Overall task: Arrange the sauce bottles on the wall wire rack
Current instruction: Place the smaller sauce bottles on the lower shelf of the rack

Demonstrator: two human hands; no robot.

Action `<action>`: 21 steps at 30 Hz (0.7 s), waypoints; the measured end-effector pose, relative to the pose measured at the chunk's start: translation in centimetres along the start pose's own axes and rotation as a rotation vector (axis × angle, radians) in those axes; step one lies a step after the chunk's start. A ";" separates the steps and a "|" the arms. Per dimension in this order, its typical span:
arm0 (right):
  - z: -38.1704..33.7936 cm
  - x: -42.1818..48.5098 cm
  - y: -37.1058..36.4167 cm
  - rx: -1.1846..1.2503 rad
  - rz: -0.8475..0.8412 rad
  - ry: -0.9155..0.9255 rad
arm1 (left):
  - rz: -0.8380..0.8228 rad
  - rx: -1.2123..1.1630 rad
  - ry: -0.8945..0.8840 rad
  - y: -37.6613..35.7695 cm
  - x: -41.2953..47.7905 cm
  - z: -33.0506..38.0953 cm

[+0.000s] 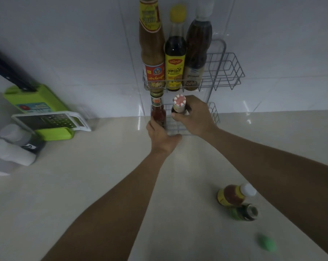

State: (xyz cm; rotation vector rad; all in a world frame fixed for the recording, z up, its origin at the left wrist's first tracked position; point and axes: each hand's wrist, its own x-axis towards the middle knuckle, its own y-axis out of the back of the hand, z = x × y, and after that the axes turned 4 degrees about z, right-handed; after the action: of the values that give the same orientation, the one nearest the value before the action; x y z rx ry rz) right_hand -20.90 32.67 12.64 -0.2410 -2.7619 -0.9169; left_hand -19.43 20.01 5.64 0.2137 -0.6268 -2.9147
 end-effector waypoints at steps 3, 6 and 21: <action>1.2 0.8 -1.3 -0.038 -0.029 -0.035 | 0.026 0.047 0.016 0.0 1.0 -0.4; 2.2 2.0 -2.5 -0.044 -0.063 -0.082 | 0.008 0.025 0.008 -0.1 1.7 -1.1; 4.0 3.9 -4.4 -0.107 -0.336 -0.253 | -0.103 0.045 0.026 0.4 1.7 -1.7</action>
State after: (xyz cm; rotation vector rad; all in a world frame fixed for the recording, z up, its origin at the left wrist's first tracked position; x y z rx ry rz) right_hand -26.28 31.96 8.04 0.1037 -3.0492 -1.1902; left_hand -20.77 18.68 4.07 0.2968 -0.6982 -2.9926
